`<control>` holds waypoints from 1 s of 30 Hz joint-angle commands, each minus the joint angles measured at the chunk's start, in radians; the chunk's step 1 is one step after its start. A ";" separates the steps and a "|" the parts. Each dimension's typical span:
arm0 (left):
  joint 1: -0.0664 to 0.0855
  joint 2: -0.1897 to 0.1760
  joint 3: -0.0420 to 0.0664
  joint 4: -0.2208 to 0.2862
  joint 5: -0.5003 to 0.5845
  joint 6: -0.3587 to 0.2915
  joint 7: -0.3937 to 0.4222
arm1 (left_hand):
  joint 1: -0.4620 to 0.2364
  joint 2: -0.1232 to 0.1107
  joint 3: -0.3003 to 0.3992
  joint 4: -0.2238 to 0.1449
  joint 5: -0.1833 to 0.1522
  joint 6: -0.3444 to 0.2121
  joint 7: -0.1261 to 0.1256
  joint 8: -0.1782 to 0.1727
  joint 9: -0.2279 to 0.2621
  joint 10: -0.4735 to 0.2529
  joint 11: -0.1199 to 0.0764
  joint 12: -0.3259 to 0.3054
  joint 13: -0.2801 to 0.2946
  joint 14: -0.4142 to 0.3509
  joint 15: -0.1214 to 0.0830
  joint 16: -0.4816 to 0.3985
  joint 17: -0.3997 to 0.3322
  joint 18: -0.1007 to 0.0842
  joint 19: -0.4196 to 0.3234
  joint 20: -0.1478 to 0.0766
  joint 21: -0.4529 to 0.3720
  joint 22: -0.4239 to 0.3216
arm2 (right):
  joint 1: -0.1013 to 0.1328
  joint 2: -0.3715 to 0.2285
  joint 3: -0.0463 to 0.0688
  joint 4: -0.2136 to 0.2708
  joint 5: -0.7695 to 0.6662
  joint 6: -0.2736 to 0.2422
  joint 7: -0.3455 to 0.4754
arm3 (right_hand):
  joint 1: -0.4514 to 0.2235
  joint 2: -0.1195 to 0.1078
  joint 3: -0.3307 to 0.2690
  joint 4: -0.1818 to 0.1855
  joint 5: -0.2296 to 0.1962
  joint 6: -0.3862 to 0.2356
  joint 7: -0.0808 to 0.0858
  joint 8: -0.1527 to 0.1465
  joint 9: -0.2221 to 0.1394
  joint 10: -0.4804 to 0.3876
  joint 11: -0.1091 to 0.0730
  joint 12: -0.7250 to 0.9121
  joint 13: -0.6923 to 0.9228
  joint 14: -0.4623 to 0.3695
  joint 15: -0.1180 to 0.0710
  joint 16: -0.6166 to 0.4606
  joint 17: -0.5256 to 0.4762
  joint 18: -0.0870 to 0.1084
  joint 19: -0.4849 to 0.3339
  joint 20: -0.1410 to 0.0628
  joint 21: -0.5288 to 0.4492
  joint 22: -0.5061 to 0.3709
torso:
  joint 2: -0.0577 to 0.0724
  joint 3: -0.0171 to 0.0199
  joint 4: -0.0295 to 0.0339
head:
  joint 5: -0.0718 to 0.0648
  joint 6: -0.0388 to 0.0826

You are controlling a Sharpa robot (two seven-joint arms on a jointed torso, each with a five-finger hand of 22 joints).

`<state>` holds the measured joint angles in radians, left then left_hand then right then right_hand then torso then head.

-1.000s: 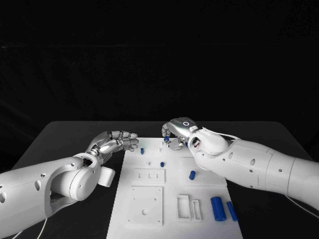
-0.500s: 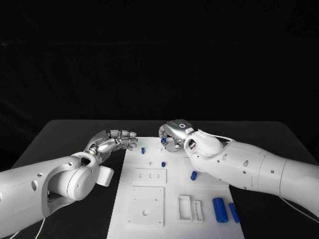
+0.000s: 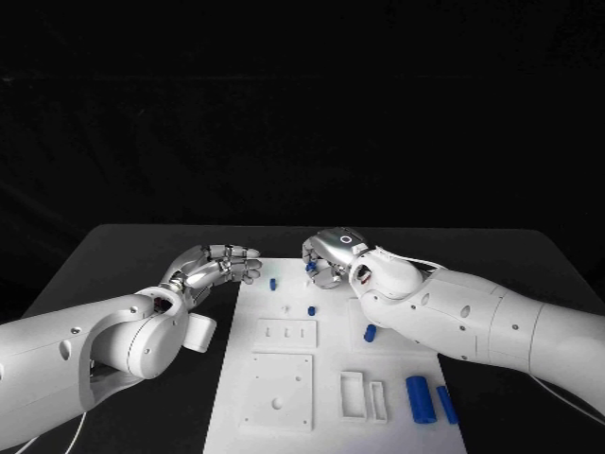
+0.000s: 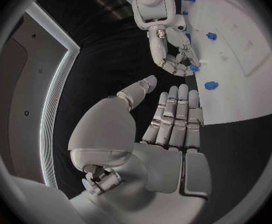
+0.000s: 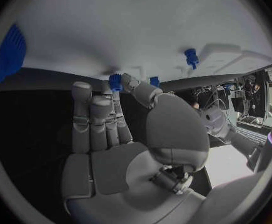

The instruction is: Assemble the parts on the task board

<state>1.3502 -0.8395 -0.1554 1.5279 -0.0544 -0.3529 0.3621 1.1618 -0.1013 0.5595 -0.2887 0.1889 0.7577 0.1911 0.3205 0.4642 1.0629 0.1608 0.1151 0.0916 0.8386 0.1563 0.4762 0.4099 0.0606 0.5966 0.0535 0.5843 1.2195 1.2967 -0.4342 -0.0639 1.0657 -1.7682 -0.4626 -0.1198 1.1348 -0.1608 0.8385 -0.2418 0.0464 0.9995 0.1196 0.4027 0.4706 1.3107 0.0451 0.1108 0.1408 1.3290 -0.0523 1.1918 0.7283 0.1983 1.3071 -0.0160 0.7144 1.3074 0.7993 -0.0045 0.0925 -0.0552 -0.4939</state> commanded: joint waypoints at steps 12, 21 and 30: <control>0.004 0.002 0.001 0.002 0.001 0.013 0.004 | -0.007 -0.004 0.006 -0.001 -0.004 -0.004 0.008 -0.004 -0.001 -0.002 0.006 -0.005 -0.001 -0.006 0.000 -0.006 -0.001 0.009 -0.005 0.003 0.004 0.001 | -0.002 0.008 -0.002 -0.019 0.050 0.017 0.025 | 0.008 -0.031 0.011 -0.001 0.003 -0.038 0.012 -0.034 -0.007 -0.051 0.013 -0.021 0.152 -0.033 -0.004 -0.006 -0.010 0.063 -0.014 0.002 -0.001 0.017 | 0.003 -0.0016 -0.0009 | 0.001 0.000; 0.005 0.000 0.001 -0.002 0.001 0.011 0.004 | -0.008 -0.006 0.006 0.000 -0.004 -0.004 0.008 -0.005 -0.002 -0.003 0.007 -0.007 -0.002 -0.007 0.001 -0.006 -0.002 0.009 -0.006 0.003 0.005 0.001 | -0.001 -0.011 -0.002 0.002 0.114 -0.048 0.051 | -0.047 -0.104 -0.135 -0.016 0.102 -0.160 0.063 -0.104 -0.041 -0.273 0.090 -0.049 0.065 -0.035 0.073 -0.001 -0.018 0.061 -0.022 0.019 -0.006 0.014 | 0.005 -0.0008 -0.0026 | 0.004 0.003; 0.006 -0.004 0.001 -0.015 0.001 0.006 0.004 | -0.007 -0.007 0.006 -0.001 -0.005 -0.005 0.009 -0.005 -0.002 -0.003 0.007 -0.008 -0.002 -0.007 0.001 -0.007 -0.002 0.009 -0.007 0.003 0.005 0.001 | 0.009 -0.065 0.006 0.072 0.146 -0.067 0.058 | -0.055 -0.116 -0.193 0.000 0.147 -0.170 0.061 -0.104 -0.043 -0.291 0.099 -0.045 0.030 -0.041 0.082 0.006 -0.022 0.064 -0.022 0.024 -0.013 0.011 | 0.005 0.0009 -0.0057 | 0.006 0.013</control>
<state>1.3529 -0.8438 -0.1554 1.5129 -0.0546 -0.3533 0.3605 1.1588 -0.1043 0.5596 -0.2887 0.1889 0.7541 0.1947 0.3205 0.4634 1.0630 0.1608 0.1113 0.0908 0.8387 0.1563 0.4762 0.4090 0.0584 0.5967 0.0537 0.5844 1.2191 1.3024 -0.4966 -0.0583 1.1314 -1.6519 -0.5030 -0.0784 1.0793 -0.2661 0.6475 -0.2394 0.1940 0.8364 0.1790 0.3016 0.4287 1.0237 0.1446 0.0616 0.1708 1.2882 0.0248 1.1918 0.7068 0.1993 1.2838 0.0039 0.7056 1.3074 0.8044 -0.0048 0.0888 -0.0497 -0.4837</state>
